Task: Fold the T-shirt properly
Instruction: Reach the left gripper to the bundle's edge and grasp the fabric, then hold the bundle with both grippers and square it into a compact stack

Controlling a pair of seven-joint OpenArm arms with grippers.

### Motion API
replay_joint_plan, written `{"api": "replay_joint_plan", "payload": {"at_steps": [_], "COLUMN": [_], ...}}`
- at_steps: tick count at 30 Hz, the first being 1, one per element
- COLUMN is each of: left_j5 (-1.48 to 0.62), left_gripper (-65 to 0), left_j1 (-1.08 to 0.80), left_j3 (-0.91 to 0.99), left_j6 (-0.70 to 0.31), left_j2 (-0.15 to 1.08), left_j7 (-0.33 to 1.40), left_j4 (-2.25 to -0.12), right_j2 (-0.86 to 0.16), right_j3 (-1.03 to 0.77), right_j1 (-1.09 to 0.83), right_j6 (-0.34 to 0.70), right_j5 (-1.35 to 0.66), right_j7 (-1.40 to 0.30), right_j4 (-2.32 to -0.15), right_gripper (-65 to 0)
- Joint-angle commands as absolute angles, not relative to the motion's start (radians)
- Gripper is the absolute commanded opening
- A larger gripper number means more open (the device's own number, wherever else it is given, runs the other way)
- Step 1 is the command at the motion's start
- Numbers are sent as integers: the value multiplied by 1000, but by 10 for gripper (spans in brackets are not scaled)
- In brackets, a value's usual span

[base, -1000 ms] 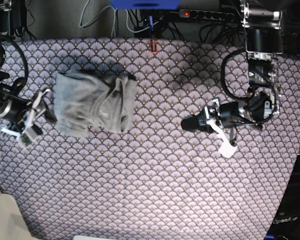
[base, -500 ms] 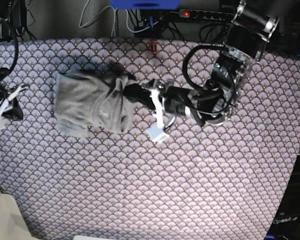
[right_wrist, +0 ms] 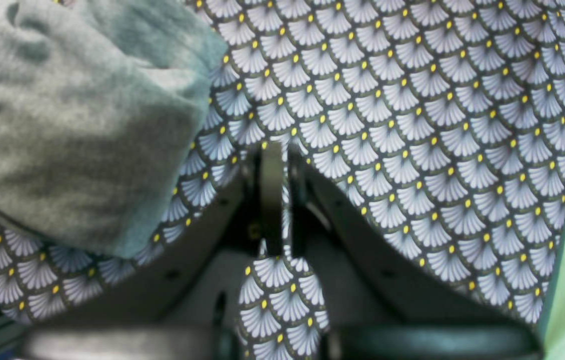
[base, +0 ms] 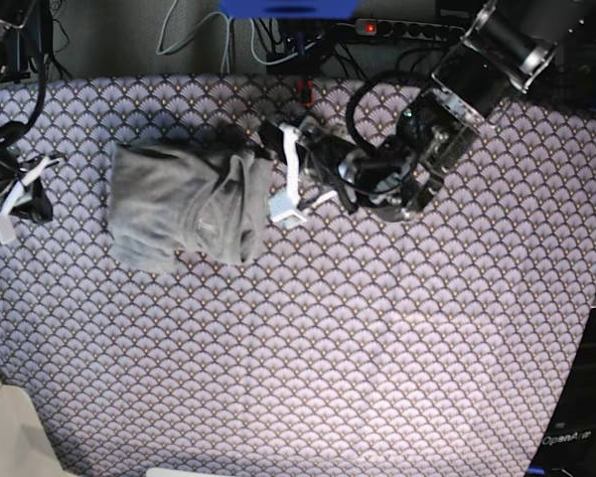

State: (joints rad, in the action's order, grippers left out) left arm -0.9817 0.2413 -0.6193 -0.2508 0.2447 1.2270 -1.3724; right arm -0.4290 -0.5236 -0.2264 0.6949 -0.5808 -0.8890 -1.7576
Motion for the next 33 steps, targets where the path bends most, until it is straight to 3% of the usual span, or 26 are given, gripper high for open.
{"api": "replay_joint_plan", "payload": {"at_steps": [1,11,15,20,28,33], "left_j5": [-987,-958,-958,-949,-958,-958], "left_gripper": [-650,-650,-650,-650,-650,-650], "left_j1": [259,262,274,292,348,372], "left_j3": [-615,-610,-524,-426,-415,-415], "left_j6": [-254,-248,-249,-252,-252,-251], "left_j2": [240,229,196,143,104,85], "left_j7": [1225,989,905,889,891,889], "left_j4": [-1366,-1219,-1127,-1061,-1053,-1052], "right_j2": [-444,-444,-444,-440,-326,-303], "right_j3": [-533,-529,-529,-527,-521,-418], "right_j1": [-220,-240,-240,-243,-317,-349], "right_j6": [698,698,698,698,698,698], "right_j5": [-595,-596,-596,-596,-596,-596], "right_j7": [-868,-868,-868,-869,-868,-860], "right_j4": [-1771,-1771,-1771,-1771,-1774,-1774], "right_gripper": [-644,-644,-644,-644,-644,-643]}}
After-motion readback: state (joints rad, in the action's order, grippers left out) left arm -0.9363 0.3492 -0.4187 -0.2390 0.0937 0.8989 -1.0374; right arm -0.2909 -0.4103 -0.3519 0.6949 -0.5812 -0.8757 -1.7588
